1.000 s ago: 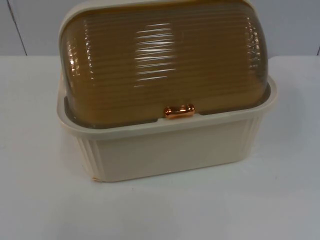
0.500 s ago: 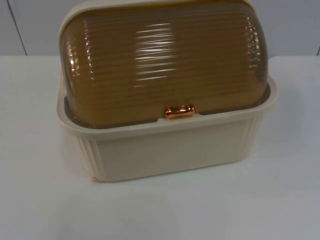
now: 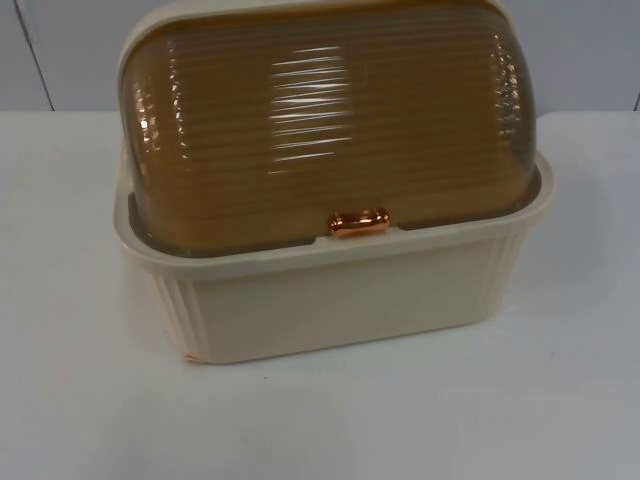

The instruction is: Open the box lid with the left hand, place the block into the box with the right hand, then close the box lid with the left hand.

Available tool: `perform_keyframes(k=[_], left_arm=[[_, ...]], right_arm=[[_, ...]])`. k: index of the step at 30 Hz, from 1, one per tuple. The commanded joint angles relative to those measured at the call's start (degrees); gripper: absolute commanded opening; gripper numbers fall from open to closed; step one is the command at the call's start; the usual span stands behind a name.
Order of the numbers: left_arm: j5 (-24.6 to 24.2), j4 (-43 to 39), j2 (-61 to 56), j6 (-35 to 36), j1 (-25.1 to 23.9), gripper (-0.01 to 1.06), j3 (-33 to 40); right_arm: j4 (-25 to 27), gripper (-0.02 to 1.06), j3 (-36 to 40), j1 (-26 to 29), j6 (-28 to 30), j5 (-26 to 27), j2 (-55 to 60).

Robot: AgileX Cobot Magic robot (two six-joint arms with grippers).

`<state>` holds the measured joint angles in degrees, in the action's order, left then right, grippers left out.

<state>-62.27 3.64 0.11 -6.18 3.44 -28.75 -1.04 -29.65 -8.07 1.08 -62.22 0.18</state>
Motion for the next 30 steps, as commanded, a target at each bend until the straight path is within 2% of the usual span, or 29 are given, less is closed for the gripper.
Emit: perform_keyframes(k=[1,4,21,25,30], left_arm=[[0.5,-0.2,-0.1,0.5,-2.0,1.03,0.2],[0.5,-0.2,-0.1,0.5,-3.4,1.03,0.2],[0.5,-0.2,-0.1,0.5,-3.4,1.03,0.2],[0.5,-0.2,-0.1,0.5,-3.4,1.03,0.2],[0.5,-0.2,-0.1,0.5,-3.4,1.03,0.2]], right_arm=[[-0.1,1.05,0.2,0.8,-0.2,0.5,-0.2],[0.1,1.05,0.2,1.0,-0.2,0.5,-0.2],[0.1,1.05,0.2,1.0,-0.2,0.5,-0.2],[0.1,1.05,0.2,3.4,-0.2,0.5,-0.2],[0.1,1.05,0.2,3.6,-0.2,0.5,-0.2]])
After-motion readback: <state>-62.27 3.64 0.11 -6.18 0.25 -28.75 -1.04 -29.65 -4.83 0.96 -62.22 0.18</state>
